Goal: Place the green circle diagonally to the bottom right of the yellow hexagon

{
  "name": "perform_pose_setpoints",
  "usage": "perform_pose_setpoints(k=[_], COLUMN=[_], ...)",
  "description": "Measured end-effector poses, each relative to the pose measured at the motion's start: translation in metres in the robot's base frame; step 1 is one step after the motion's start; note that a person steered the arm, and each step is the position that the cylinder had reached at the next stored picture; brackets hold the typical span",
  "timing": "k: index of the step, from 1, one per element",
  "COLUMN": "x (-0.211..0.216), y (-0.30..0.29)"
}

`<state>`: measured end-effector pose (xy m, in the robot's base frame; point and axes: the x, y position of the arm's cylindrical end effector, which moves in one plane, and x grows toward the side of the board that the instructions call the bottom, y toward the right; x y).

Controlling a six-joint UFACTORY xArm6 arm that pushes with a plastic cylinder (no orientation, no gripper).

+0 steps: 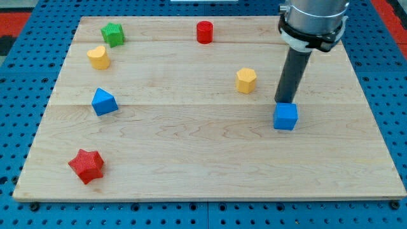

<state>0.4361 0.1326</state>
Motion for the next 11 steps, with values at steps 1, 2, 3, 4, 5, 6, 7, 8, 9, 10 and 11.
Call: perform_pose_setpoints(k=[1,2,3,4,5,6,7,8,9,10,11], x=[0.0,0.004,0.02,0.058,0.055,0.013,0.004,0.004,-0.033,-0.058,-0.059], y=[-0.019,-0.027,-0.03,-0.027,-0.012,0.013,0.014,0.014,0.014,0.015,0.029])
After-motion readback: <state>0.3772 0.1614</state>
